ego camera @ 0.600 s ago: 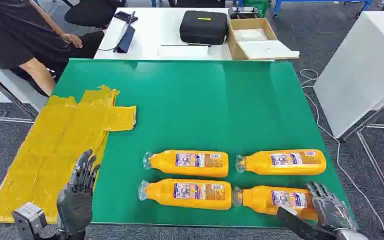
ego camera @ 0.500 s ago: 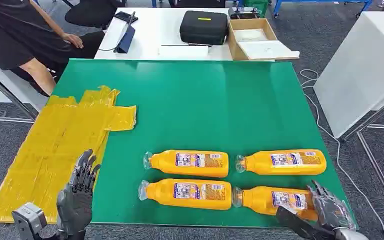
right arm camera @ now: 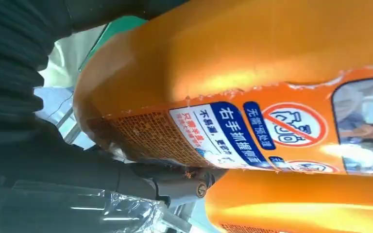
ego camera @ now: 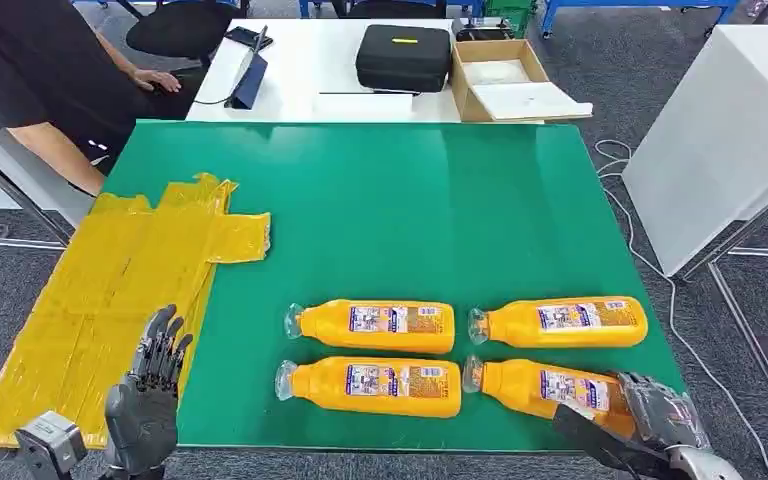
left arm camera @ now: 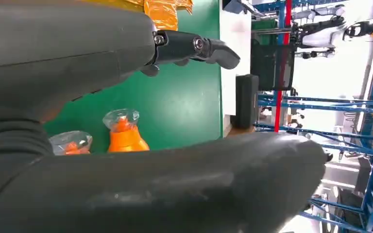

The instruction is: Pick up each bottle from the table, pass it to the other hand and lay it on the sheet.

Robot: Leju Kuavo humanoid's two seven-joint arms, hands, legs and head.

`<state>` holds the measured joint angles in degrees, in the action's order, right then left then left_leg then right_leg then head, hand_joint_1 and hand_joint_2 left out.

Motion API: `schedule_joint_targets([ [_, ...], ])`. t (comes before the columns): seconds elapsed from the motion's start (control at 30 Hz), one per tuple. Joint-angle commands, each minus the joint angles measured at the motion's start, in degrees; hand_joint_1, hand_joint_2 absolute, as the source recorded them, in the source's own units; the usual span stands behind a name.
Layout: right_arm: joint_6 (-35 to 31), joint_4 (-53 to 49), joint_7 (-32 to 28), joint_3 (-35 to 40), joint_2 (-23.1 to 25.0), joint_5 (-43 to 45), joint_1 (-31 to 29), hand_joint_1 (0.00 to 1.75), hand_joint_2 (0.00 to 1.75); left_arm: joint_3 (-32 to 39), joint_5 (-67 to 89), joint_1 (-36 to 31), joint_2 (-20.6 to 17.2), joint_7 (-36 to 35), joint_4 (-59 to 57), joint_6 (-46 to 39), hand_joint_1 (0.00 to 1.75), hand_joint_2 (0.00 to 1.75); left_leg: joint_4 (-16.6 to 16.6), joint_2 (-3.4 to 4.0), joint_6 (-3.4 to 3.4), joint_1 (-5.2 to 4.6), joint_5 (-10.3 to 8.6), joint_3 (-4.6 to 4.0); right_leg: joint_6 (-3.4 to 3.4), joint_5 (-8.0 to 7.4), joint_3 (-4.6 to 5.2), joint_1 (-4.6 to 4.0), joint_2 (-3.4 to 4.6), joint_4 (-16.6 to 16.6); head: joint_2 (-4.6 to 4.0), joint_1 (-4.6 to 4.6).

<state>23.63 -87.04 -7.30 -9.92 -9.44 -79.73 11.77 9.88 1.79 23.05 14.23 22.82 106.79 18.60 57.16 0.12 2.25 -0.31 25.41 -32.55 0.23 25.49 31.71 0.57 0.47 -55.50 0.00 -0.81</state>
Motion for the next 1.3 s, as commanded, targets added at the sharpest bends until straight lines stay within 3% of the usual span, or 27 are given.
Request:
schedule_joint_targets([
  [0.03,-0.2,6.7,0.1,4.5,-1.4,1.0,0.2,1.75,1.75,-1.0,-0.6,0.6,-2.4,0.2,-2.3,-0.3,0.00,0.00,-0.1,0.06,-0.16,0.06,-0.05,0.06,-0.08,-0.12,-0.06,-0.05,0.04,0.1,0.00,-0.02],
  [0.47,0.1,2.7,1.2,5.1,-2.1,3.4,2.1,1.75,1.75,-0.4,-0.9,0.7,-1.8,0.0,-2.8,0.2,0.00,0.00,0.0,0.17,-0.22,0.10,-0.07,0.20,-0.12,-0.14,-0.17,-0.06,0.08,0.1,0.00,0.00],
  [0.57,0.4,-3.0,1.3,4.3,-2.7,4.3,4.4,1.75,1.75,0.0,-0.9,0.4,-1.5,0.1,-3.4,0.7,0.00,0.00,0.0,0.15,-0.16,0.06,-0.03,0.28,-0.11,-0.08,-0.20,-0.02,0.08,0.0,0.00,0.00],
  [0.83,5.2,-34.9,-2.3,-5.1,-2.9,9.0,15.0,1.75,1.75,2.6,-0.7,0.3,-0.3,1.4,-6.0,3.5,0.00,0.00,0.1,-0.16,-0.11,-0.10,-0.05,-0.13,-0.09,0.04,0.11,0.14,-0.18,-0.2,0.00,-0.02],
  [1.13,4.7,-34.3,-3.9,-5.7,-2.1,8.3,14.9,1.75,1.75,2.8,-0.4,0.0,0.0,1.4,-6.1,3.9,0.00,0.00,0.0,-0.10,-0.19,0.07,-0.03,-0.24,-0.07,-0.01,0.23,0.00,-0.15,0.0,0.00,-0.02],
  [1.3,6.8,-43.5,-6.7,-13.4,-0.2,8.7,19.9,1.75,1.75,2.9,-0.1,-1.4,0.1,1.8,-7.7,5.0,0.00,0.00,0.1,-0.36,-0.20,0.00,-0.03,-0.41,-0.07,0.09,0.32,0.06,-0.41,-0.1,0.00,-0.02],
])
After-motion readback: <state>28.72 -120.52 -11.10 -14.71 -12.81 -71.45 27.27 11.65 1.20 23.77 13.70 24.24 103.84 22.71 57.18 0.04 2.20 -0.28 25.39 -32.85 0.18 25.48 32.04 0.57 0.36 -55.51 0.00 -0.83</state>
